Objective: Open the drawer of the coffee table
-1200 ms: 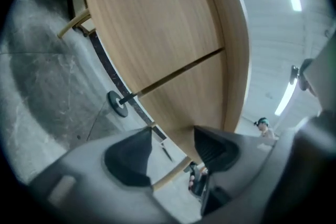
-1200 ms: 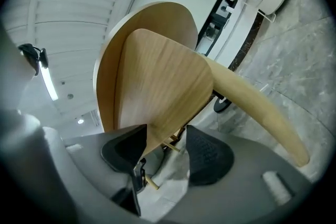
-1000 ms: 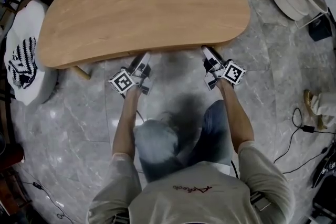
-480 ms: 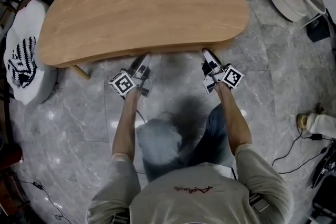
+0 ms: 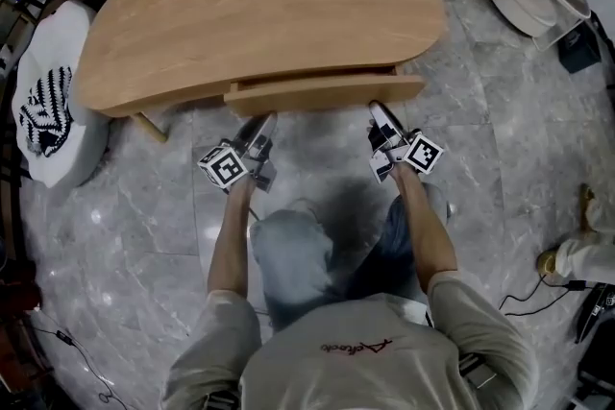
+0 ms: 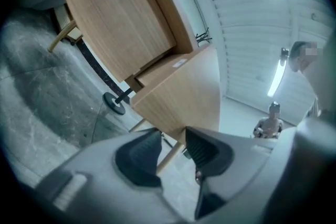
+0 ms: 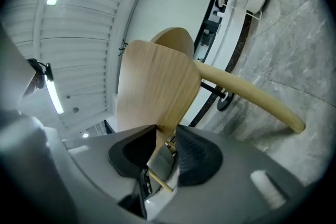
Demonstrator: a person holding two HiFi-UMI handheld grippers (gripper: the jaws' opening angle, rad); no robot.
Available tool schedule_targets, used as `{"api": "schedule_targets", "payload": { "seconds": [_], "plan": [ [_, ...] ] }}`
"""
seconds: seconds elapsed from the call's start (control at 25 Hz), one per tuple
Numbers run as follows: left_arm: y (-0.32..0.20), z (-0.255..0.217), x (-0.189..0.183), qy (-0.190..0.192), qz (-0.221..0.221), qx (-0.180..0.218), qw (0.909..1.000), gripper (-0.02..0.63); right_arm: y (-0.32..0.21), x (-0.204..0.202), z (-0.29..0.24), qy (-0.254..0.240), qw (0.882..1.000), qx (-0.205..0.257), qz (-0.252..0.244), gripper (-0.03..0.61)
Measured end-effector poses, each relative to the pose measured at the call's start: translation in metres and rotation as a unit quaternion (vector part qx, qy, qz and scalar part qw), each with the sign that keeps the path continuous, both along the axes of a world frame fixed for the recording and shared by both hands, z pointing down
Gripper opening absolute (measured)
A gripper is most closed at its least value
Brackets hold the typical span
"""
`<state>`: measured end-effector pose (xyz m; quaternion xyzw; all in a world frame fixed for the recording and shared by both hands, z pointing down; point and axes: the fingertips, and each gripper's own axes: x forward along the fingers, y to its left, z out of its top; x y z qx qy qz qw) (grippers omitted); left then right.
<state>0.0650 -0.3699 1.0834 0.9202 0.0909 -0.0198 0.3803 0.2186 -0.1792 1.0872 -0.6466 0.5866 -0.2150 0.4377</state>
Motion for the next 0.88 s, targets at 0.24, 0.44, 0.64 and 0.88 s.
{"api": "schedule_targets", "payload": {
  "seconds": [0.24, 0.44, 0.64, 0.88],
  "plan": [
    [0.021, 0.003, -0.021, -0.017, 0.008, 0.025, 0.9995, 0.117, 0.02, -0.02, -0.001, 0.004, 1.0, 0.004, 0.003, 0.11],
    [0.034, 0.005, -0.038, -0.015, 0.004, 0.025, 0.9996, 0.118, 0.033, -0.038, 0.0, 0.004, 1.0, 0.004, -0.008, 0.103],
    [0.047, 0.003, -0.05, -0.021, 0.003, 0.025, 0.9995, 0.117, 0.045, -0.049, 0.002, 0.013, 1.0, -0.013, -0.019, 0.098],
    [0.052, 0.008, -0.055, -0.03, 0.003, 0.03, 0.9991, 0.118, 0.049, -0.056, 0.008, 0.039, 0.998, -0.048, -0.023, 0.095]
  ]
}}
